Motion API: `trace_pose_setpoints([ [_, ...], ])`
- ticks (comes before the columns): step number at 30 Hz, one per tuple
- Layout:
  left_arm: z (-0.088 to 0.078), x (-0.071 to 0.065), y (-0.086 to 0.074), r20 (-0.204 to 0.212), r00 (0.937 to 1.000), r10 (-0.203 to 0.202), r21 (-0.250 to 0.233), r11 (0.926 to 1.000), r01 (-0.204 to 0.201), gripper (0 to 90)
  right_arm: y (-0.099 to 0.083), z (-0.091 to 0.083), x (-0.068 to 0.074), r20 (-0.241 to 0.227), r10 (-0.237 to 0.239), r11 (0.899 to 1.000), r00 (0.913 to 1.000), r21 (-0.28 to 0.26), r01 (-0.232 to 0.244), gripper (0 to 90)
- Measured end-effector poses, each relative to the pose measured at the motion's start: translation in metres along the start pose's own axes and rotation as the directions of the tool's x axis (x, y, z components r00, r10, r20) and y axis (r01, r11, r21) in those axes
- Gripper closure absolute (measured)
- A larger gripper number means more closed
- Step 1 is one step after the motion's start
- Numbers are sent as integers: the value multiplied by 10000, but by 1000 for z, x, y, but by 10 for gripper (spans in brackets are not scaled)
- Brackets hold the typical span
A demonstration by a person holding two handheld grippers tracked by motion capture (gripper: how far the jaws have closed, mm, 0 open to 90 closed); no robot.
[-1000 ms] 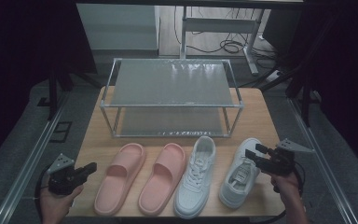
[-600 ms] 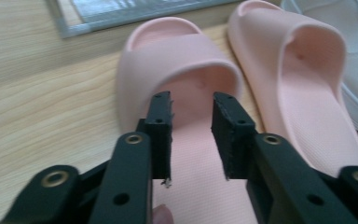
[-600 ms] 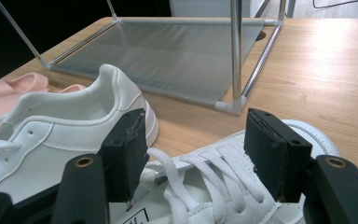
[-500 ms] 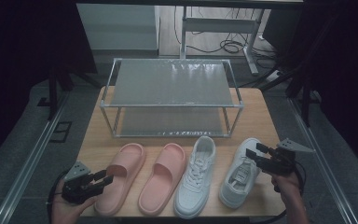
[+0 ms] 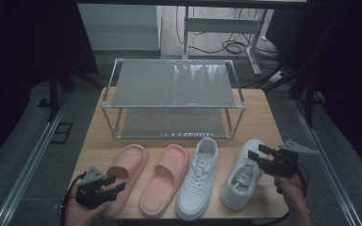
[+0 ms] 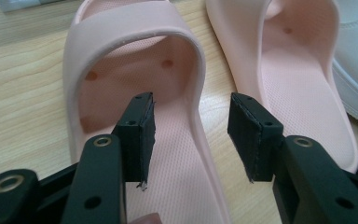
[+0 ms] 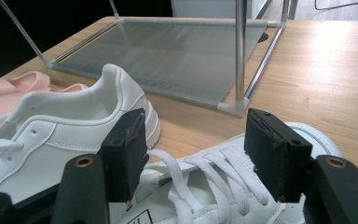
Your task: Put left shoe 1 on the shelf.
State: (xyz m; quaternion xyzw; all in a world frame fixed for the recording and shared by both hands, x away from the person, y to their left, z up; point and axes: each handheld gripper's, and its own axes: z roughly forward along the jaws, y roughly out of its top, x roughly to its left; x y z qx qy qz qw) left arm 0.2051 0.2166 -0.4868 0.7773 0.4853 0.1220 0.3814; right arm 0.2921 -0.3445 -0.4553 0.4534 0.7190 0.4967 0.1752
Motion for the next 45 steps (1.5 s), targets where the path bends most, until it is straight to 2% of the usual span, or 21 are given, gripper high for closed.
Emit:
trace_pose_setpoints([
  [7,22,-4,10,-26,10000,96,304,9995,-95,529,0,1,0,-2,-13,10000,10000,39,13,396],
  [19,43,-10,20,-546,9973,498,750,9961,-456,704,0,-1,0,22,9,10000,10000,-45,-9,397],
  [25,45,-13,20,-811,9953,523,662,9967,-470,799,0,1,1,-4,-62,10000,10000,-18,62,397],
  [32,41,-15,21,-1096,9929,462,448,9981,-415,843,0,-1,1,-24,-69,9999,10000,-119,68,398],
  [40,36,-13,23,-1144,9927,392,203,9991,-371,850,0,0,1,-122,-143,9998,9998,-162,141,397],
  [45,32,-12,27,-950,9948,368,109,9993,-359,848,0,0,3,-212,-248,9995,9995,-211,243,396],
])
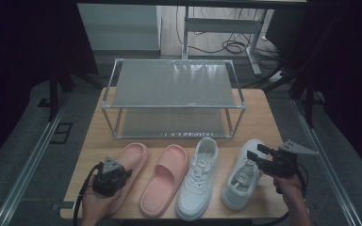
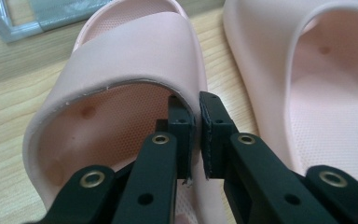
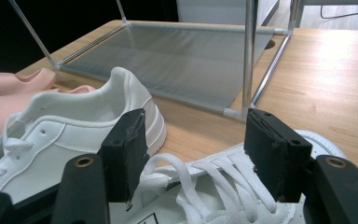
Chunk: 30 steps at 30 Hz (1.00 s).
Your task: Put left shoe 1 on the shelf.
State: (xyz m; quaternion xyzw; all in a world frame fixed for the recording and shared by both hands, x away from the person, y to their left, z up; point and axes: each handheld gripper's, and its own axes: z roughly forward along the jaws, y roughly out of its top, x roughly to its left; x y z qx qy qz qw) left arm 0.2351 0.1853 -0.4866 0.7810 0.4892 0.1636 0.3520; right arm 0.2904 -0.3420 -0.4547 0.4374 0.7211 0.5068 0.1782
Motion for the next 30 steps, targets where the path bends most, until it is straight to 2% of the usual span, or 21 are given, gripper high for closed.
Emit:
trace_pose_setpoints([
  [16,-9,3,28,-89,9998,166,-530,9984,-170,849,1,-3,-1,26,57,10000,10000,-41,-57,396],
  [30,9,0,58,-148,9983,568,-649,9962,-577,851,-1,-4,-1,75,91,10000,9999,16,-91,397],
])
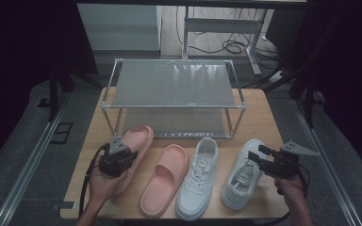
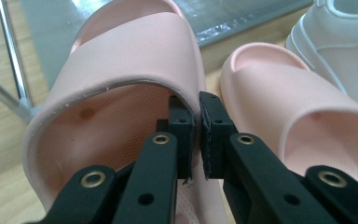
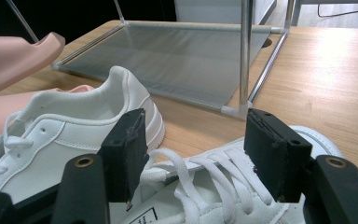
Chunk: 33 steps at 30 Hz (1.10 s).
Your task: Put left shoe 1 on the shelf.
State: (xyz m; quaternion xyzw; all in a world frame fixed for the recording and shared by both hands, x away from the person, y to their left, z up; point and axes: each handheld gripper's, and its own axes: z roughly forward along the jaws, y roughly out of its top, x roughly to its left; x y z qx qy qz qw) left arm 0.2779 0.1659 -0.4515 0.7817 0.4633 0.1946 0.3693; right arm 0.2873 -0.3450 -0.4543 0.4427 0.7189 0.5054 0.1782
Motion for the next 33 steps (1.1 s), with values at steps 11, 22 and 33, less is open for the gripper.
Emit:
trace_pose_setpoints([
  [11,27,-3,24,-33,9996,277,-39,9996,-277,851,-1,-3,-1,128,45,9999,9999,-110,-44,399],
  [22,57,-3,39,-273,9991,326,125,9994,-323,850,-2,-3,-3,98,96,9999,9999,-73,-95,399],
  [33,79,-3,53,-474,9980,407,113,9991,-403,850,-2,-2,-3,117,86,10000,9999,-47,-86,399],
])
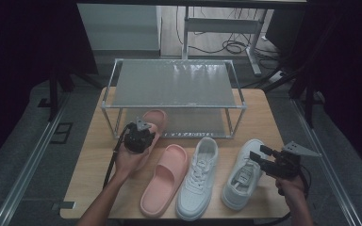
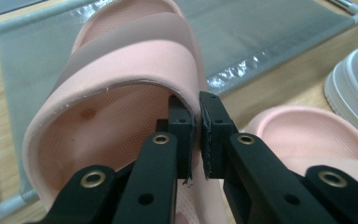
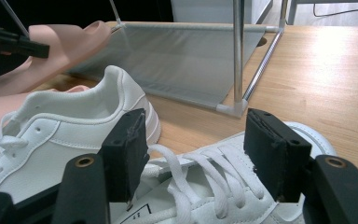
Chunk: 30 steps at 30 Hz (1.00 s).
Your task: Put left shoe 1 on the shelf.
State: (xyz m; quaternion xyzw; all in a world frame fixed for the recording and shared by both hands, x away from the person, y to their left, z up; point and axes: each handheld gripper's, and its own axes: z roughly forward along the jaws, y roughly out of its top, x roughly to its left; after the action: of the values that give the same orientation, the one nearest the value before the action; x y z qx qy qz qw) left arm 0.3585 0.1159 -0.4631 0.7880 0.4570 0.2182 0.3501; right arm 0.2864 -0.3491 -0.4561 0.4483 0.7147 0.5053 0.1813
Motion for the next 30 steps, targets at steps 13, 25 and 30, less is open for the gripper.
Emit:
trace_pose_setpoints([
  [13,28,-4,13,-195,9998,80,112,9999,-78,849,-1,1,0,-5,48,10000,10000,23,-48,399],
  [25,47,-6,22,-536,9985,55,105,9999,-49,849,0,1,-1,4,37,10000,10000,8,-37,399],
  [30,55,-5,22,-728,9973,-42,198,9998,56,848,0,1,-1,2,29,10000,10000,6,-29,399],
])
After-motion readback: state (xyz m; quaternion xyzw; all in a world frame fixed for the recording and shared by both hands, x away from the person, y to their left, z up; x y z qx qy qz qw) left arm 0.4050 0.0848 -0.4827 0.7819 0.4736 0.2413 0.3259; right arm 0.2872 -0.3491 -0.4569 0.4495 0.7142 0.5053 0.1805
